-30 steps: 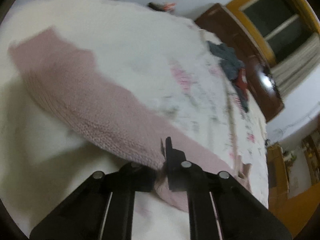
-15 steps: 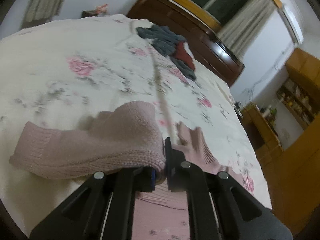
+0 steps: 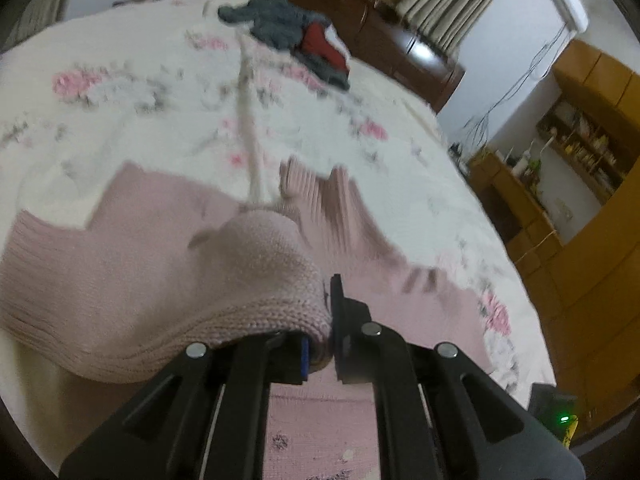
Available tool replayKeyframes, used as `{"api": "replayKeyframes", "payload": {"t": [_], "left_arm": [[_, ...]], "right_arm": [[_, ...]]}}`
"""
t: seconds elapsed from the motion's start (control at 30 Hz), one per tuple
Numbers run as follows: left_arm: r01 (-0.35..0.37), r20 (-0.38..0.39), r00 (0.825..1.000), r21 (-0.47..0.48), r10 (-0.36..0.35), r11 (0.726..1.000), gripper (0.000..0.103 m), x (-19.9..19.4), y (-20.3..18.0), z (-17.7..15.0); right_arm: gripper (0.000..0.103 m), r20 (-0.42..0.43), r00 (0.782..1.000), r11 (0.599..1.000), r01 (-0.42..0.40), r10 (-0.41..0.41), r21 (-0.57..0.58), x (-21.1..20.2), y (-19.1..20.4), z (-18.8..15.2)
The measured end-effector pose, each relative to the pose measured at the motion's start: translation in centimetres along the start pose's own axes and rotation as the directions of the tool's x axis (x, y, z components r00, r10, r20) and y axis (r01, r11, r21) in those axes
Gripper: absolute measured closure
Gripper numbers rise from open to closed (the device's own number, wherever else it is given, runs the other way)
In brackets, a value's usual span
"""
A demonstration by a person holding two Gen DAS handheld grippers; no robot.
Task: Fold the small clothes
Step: 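Fold the held sleeve across the sweater body and open the left tool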
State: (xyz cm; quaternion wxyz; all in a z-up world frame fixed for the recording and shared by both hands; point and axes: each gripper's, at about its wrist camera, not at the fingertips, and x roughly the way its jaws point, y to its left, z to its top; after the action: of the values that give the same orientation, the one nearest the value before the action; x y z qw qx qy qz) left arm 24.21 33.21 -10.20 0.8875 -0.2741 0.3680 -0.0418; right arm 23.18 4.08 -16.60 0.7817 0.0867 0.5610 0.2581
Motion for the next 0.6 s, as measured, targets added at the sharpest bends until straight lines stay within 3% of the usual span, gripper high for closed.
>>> {"api": "replayKeyframes", "payload": {"t": [0.37, 0.47, 0.6], "left_arm": [[-0.022, -0.164, 0.986, -0.082, 0.009, 0.996, 0.091, 5.2, 2.9, -2.9], [0.010, -0.188, 0.982, -0.104, -0.030, 0.995, 0.086, 4.4, 3.2, -3.4], [0.051, -0.222, 0.973, -0.062, -0.064, 0.997, 0.079, 1.6, 3.1, -4.3]], "right_arm": [[0.051, -0.011, 1.000, 1.000, 0.001, -0.001, 0.006, 0.0, 0.1, 0.1], [0.051, -0.017, 1.000, 1.000, 0.003, -0.003, 0.007, 0.1, 0.1, 0.3], [0.051, -0.033, 0.999, 1.000, -0.001, 0.002, 0.031, 0.2, 0.2, 1.2]]}}
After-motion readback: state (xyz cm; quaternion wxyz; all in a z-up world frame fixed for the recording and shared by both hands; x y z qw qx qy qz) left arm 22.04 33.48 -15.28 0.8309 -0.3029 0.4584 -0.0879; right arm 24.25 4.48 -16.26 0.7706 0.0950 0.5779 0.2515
